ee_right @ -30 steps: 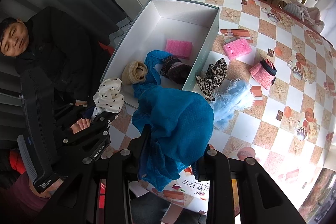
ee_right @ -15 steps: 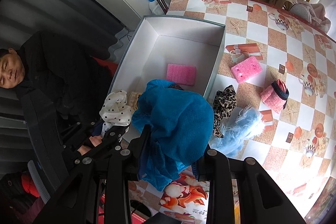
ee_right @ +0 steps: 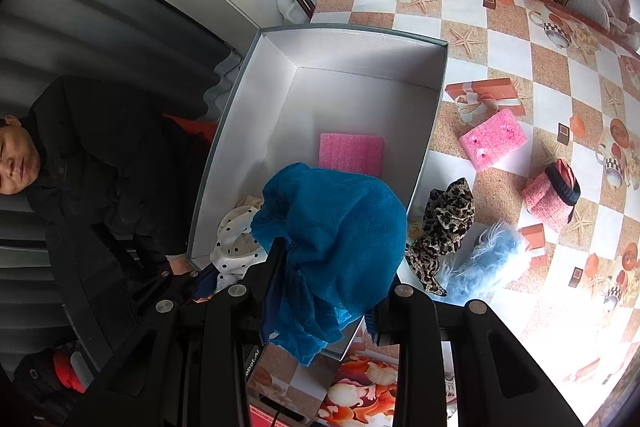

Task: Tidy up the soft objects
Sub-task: 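Open both tools to drop the scrunchie and blue cloth into the box, then move both tools to the leopard-print scrunchie and light blue fluffy cloth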

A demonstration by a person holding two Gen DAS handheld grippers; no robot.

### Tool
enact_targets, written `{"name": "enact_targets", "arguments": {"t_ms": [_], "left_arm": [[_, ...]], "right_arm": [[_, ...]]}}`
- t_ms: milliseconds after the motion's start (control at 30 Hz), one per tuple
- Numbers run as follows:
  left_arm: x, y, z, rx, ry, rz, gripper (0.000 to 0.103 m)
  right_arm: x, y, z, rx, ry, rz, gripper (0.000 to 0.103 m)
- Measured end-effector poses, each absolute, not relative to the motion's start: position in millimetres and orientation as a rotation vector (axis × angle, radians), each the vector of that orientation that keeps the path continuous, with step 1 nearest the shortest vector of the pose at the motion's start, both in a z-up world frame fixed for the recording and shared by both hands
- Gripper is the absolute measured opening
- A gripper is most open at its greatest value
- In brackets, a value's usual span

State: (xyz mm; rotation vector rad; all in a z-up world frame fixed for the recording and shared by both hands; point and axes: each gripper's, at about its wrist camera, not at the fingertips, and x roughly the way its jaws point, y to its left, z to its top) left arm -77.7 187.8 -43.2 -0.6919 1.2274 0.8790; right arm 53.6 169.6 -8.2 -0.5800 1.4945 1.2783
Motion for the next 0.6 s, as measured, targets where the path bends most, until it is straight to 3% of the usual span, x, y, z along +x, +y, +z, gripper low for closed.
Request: {"name": "enact_targets", "arguments": {"t_ms": [67, 133, 167, 233, 300, 367, 467, 600], "left_arm": [[-77.0, 187.7, -42.2, -0.688, 1.221, 0.876, 0.04], [-76.7, 187.8, -40.6, -0.668, 1.222, 0.902, 0.065], [-77.7, 187.9, -39.1, -0.658, 1.22, 0.924, 0.07], [-79.9, 188.7, -36.2, -0.661, 1.213, 0.938, 0.08], [-84.1, 189.2, -34.5, -0.701, 1.188, 0.924, 0.082], [-87.4, 190.5, -33.7, -0.737, 1.162, 0.914, 0.088], [-92.6, 191.3, -29.4, -0.792, 1.108, 0.907, 0.103], [-92.0, 186.6, -11.7, -0.798, 1.047, 0.885, 0.103]], "right_arm": [[56.0, 172.6, -10.8, -0.571, 1.51, 1.284, 0.036], [59.4, 173.6, -14.3, -0.565, 1.532, 1.273, 0.061], [61.5, 173.2, -15.4, -0.56, 1.538, 1.265, 0.069], [66.0, 170.8, -15.8, -0.544, 1.546, 1.251, 0.071], [70.1, 168.4, -16.6, -0.537, 1.562, 1.239, 0.073], [73.1, 165.8, -17.6, -0.538, 1.583, 1.227, 0.103], [78.3, 158.6, -14.7, -0.544, 1.583, 1.203, 0.103], [92.9, 145.0, -8.0, -0.553, 1.594, 1.152, 0.103]]}}
